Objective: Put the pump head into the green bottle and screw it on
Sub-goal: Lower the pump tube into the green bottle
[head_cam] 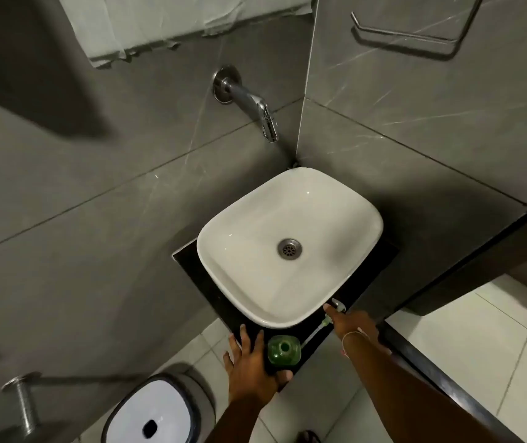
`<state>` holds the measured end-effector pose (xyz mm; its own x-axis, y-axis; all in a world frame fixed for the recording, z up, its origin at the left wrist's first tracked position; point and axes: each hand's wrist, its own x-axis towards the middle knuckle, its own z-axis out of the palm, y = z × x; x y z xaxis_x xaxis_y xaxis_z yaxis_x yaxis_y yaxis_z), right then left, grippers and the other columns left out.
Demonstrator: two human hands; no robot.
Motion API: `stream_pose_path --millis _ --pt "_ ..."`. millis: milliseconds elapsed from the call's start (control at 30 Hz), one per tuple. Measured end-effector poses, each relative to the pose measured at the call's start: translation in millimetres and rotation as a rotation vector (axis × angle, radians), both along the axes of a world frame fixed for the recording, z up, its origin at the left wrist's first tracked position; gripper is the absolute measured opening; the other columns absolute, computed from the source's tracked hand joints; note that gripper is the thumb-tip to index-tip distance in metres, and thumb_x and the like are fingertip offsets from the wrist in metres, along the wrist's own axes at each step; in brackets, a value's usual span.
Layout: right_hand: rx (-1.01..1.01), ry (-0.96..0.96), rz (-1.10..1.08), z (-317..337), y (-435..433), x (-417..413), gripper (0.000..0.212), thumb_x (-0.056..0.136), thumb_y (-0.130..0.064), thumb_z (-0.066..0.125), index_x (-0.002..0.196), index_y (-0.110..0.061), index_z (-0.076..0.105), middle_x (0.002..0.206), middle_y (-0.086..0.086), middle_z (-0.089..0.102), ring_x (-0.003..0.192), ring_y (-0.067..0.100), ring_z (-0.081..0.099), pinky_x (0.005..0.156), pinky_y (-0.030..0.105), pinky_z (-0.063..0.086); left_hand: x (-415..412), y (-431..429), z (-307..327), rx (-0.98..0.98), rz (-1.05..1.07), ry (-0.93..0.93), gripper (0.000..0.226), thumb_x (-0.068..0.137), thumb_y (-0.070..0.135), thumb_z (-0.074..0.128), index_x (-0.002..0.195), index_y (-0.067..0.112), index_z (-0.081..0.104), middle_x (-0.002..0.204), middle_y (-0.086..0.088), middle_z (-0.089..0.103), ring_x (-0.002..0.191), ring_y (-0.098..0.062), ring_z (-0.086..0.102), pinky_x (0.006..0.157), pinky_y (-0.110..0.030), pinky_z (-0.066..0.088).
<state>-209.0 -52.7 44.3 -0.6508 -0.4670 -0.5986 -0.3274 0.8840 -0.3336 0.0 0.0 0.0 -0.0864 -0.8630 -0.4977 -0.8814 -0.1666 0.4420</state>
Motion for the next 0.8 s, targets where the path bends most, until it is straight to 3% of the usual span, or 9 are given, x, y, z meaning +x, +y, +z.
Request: stream_pose_path --millis 100,200,233,333,467,567,633,700,800 --pt "-0.019 -0.003 -0.007 -2 -4 4 0.079 0.07 -0.068 0.066 0.113 -0.002 0.062 0.119 0.026 0.064 0.105 0.046 0.064 0.099 0.063 0.044 0 -4 0 0.012 0.059 0.046 0.104 0.061 0.065 0.072 0.147 0.036 0.021 0.162 -0.009 -0.007 0.146 -0.039 -0.011 0.118 -0.06 0.004" --pt "-0.049 -0.002 -0.037 -5 -5 5 0.071 0.072 -0.063 0.069 0.102 0.001 0.066 0.076 0.017 0.067 0.063 0.035 0.07 0.08 0.048 0.058 -2 -4 -1 0.016 0.071 0.069 0.101 0.061 0.062 0.073 0.146 0.042 0.023 0.162 -0.008 -0.008 0.147 -0.039 -0.01 0.117 -0.062 0.004" --pt "-0.066 0.002 -0.025 -9 -5 4 0.068 0.073 -0.061 0.069 0.1 0.002 0.067 0.074 0.017 0.068 0.063 0.034 0.069 0.077 0.043 0.059 -3 -4 -2 0.016 0.071 0.077 0.1 0.06 0.062 0.074 0.145 0.043 0.024 0.162 -0.008 -0.008 0.147 -0.039 -0.01 0.117 -0.063 0.004" --pt "-0.061 -0.014 -0.019 -18 -5 2 0.069 0.073 -0.06 0.07 0.101 0.003 0.068 0.109 0.025 0.071 0.098 0.04 0.068 0.09 0.043 0.054 -4 -5 -5 0.006 0.086 0.103 0.1 0.058 0.06 0.075 0.143 0.046 0.025 0.162 -0.007 -0.007 0.147 -0.039 -0.01 0.117 -0.064 0.003" --pt "-0.074 -0.089 -0.083 -26 -5 1 0.066 0.075 -0.055 0.07 0.104 0.004 0.068 0.111 0.026 0.07 0.096 0.039 0.069 0.091 0.045 0.055 -4 -5 -5 0.007 0.1 0.125 0.093 0.057 0.059 0.076 0.139 0.046 0.034 0.163 -0.007 -0.007 0.147 -0.037 -0.011 0.117 -0.063 0.001" --pt "-0.117 -0.118 -0.189 -9 1 4 0.062 0.079 -0.051 0.069 0.107 0.005 0.066 0.114 0.027 0.067 0.102 0.042 0.065 0.085 0.04 0.051 -2 -6 -6 -0.007 0.112 0.132 0.07 0.057 0.056 0.079 0.121 0.044 0.054 0.163 -0.006 -0.005 0.148 -0.034 -0.011 0.118 -0.062 0.0" --pt "-0.278 -0.085 -0.251 10 15 9 0.045 0.081 -0.051 0.067 0.083 -0.006 0.07 0.09 0.02 0.07 0.088 0.04 0.063 0.077 0.039 0.044 0 -7 -7 -0.022 0.101 0.117 0.064 0.056 0.057 0.079 0.115 0.044 0.057 0.163 -0.005 -0.004 0.148 -0.033 -0.011 0.118 -0.061 0.0" --pt "-0.521 -0.085 -0.261 30 38 18 0.04 0.079 -0.056 0.065 0.068 -0.018 0.068 0.074 0.008 0.068 0.078 0.029 0.063 0.08 0.043 0.051 0 -7 -7 -0.031 0.086 0.113 0.064 0.056 0.059 0.078 0.115 0.045 0.057 0.163 -0.005 -0.005 0.148 -0.033 -0.011 0.118 -0.062 0.0" --pt "-0.775 -0.092 -0.141 58 73 41 0.039 0.074 -0.066 0.061 0.087 -0.03 0.071 0.094 -0.006 0.071 0.09 0.015 0.065 0.082 0.042 0.055 1 -6 -5 -0.042 0.077 0.123 0.067 0.056 0.061 0.077 0.118 0.047 0.055 0.163 -0.005 -0.005 0.148 -0.032 -0.013 0.117 -0.063 -0.001"
